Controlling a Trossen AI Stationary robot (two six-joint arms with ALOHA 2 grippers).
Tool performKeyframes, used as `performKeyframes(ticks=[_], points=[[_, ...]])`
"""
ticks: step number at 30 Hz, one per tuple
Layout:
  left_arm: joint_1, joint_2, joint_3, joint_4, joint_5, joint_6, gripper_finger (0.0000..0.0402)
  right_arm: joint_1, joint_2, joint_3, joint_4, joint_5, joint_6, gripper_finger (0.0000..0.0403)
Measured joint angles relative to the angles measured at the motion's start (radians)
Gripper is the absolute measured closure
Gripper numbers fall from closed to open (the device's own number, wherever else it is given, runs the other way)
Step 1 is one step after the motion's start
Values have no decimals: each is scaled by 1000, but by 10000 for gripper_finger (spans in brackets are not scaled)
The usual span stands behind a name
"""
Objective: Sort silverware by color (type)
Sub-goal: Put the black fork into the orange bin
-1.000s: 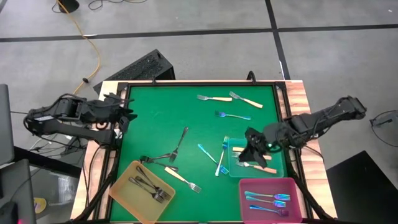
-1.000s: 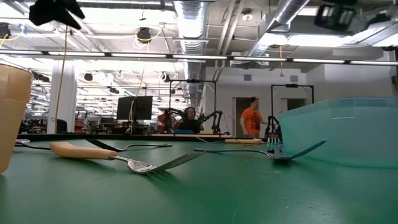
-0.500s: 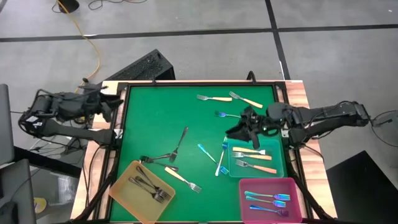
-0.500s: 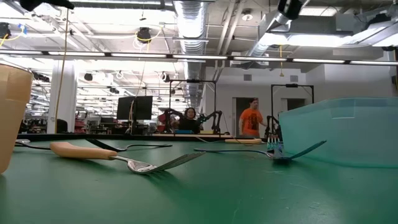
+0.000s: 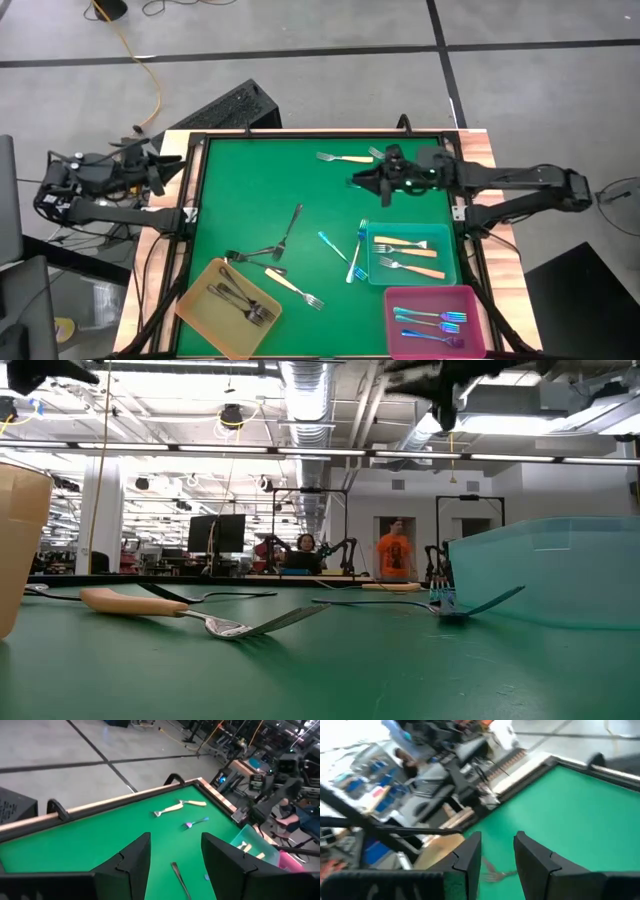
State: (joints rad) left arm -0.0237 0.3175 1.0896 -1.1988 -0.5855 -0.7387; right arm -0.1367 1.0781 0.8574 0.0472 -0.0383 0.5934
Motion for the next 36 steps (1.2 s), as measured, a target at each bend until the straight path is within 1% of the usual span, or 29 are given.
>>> performKeyframes(ticks=[4, 7, 9, 13, 16, 19, 24, 29, 33, 36], points=[[0, -13, -42, 1, 17, -24, 243, -31, 79, 17, -77, -1, 12, 266], [0, -14, -62, 1, 35, -26, 243, -38, 159, 89, -191, -12, 0, 266], [0, -14, -69, 2, 49, -22, 243, -26, 220, 157, -276, -11, -45, 266], [0, -20, -85, 5, 86, -15, 243, 7, 363, 321, -430, -16, -173, 266], [0, -38, -103, 12, 104, -15, 243, 35, 472, 447, -501, -16, -268, 266], [0, -58, -126, 22, 112, -16, 243, 56, 583, 576, -534, -22, -382, 266], [0, -83, -131, 25, 110, -19, 243, 96, 757, 788, -587, -114, -603, 266], [0, -89, -131, 23, 107, -24, 243, 100, 913, 977, -641, -187, -779, 266], [0, -89, -131, 23, 91, -24, 243, 94, 1022, 1088, -687, -219, -905, 266], [0, -89, -131, 22, 75, -24, 243, 95, 1091, 1150, -719, -229, -965, 266]])
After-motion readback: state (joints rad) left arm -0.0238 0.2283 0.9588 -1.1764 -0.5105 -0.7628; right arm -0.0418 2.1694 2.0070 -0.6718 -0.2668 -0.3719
